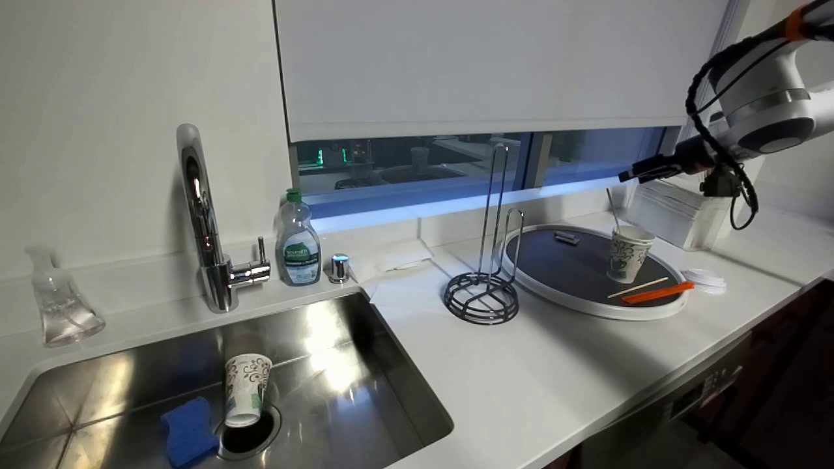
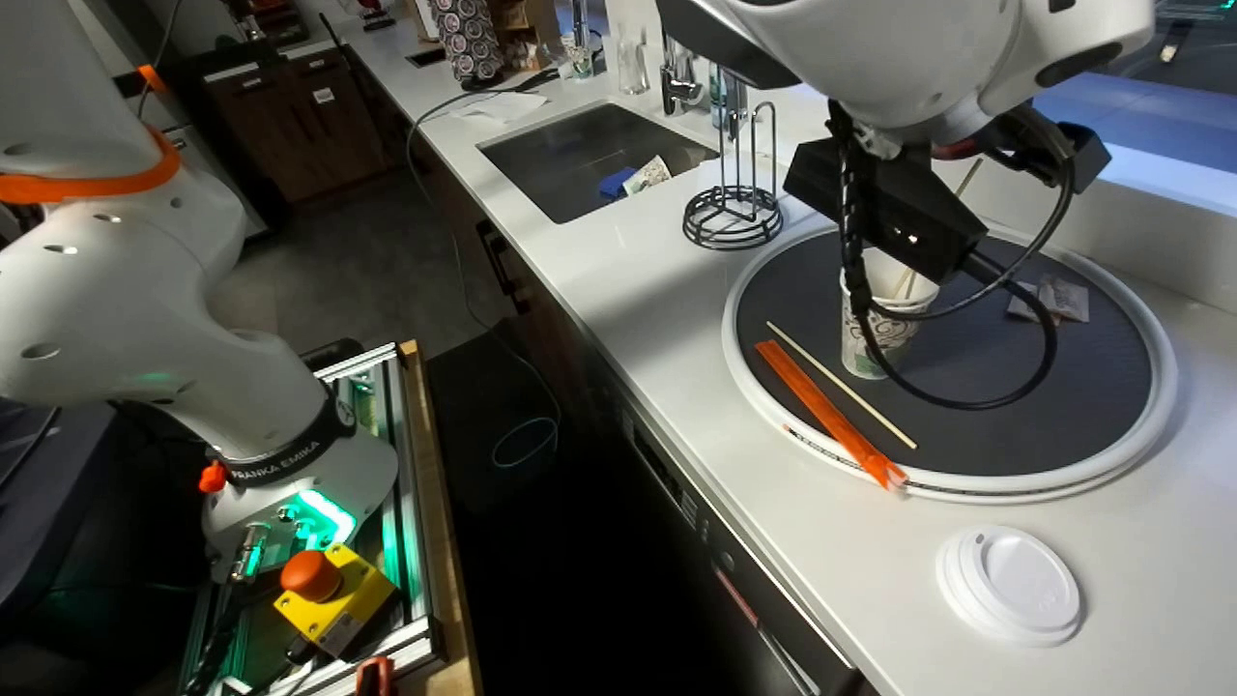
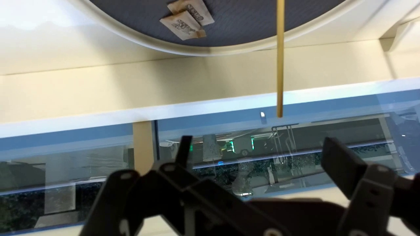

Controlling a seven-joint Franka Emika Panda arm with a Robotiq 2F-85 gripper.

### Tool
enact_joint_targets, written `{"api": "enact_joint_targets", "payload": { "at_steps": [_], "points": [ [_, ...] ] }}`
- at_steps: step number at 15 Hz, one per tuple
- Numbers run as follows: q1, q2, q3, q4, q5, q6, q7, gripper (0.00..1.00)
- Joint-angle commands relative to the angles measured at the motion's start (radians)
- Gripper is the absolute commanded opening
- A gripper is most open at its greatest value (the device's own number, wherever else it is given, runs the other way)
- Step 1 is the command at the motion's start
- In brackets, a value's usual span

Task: Pick up the stick on the left of the tray and put it in the cup

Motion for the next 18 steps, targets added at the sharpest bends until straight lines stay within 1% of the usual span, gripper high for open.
{"api": "enact_joint_targets", "payload": {
  "at_steps": [1,5,7,10,12,15,16,17,18],
  "points": [
    [0.026,-0.065,-0.040,-0.070,-0.194,0.010,0.177,1.00],
    [0.019,-0.093,-0.054,-0.090,-0.439,-0.044,0.380,1.00],
    [0.014,-0.106,-0.058,-0.097,-0.567,-0.090,0.484,1.00],
    [0.013,-0.121,-0.058,-0.100,-0.721,-0.148,0.624,1.00],
    [0.012,-0.131,-0.055,-0.100,-0.790,-0.177,0.712,1.00],
    [0.010,-0.137,-0.050,-0.095,-0.863,-0.216,0.786,1.00],
    [0.009,-0.129,-0.050,-0.087,-0.892,-0.246,0.804,1.00],
    [0.003,-0.109,-0.042,-0.069,-0.834,-0.202,0.750,1.00],
    [0.003,-0.110,-0.041,-0.068,-0.840,-0.206,0.757,1.00]
  ]
}}
